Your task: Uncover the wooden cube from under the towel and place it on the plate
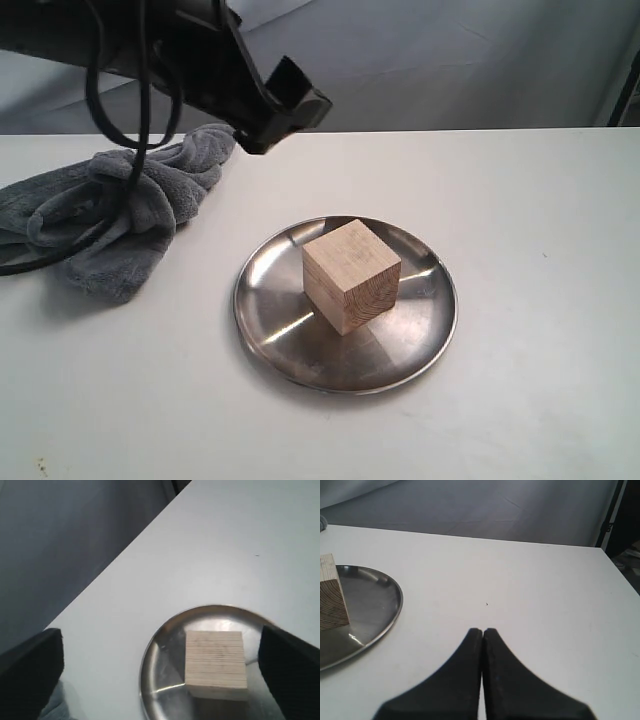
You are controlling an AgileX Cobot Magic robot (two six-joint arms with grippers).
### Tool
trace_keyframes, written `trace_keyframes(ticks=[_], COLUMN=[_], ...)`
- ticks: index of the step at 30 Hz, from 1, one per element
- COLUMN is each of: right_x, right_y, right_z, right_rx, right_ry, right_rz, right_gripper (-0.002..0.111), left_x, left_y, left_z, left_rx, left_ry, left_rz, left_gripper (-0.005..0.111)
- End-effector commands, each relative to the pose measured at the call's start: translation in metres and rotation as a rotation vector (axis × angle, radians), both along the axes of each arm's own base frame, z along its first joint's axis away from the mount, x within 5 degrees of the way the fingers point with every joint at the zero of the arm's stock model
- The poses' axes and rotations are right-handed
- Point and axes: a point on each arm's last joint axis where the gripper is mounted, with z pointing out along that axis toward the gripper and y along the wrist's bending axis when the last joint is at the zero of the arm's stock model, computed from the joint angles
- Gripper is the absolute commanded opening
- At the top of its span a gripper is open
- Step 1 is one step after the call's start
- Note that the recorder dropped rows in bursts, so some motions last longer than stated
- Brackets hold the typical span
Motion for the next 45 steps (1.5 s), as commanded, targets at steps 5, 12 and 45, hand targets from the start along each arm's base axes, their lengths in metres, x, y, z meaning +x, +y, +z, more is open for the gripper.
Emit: trace_keyframes(ticks=[5,12,45], right_x=[0.0,0.0,0.0], right_y=[0.0,0.0,0.0], right_z=[-0.001,-0.001,-0.001], right_rx=[0.005,0.005,0.005], right_ry=[-0.001,-0.001,-0.001], right_rz=[0.001,0.001,0.001], right_gripper=[0.0,0.0,0.0], left_x=[-0.014,-0.032,-0.064], left_y=[0.027,0.038,0.056], left_z=[0.005,-0.002,-0.044], left_rx=[0.054,-0.079,-0.157], left_ry=[-0.029,-0.139,-0.218], left_rz=[0.131,0.119,0.049], left_gripper=[0.105,0.101,0.0])
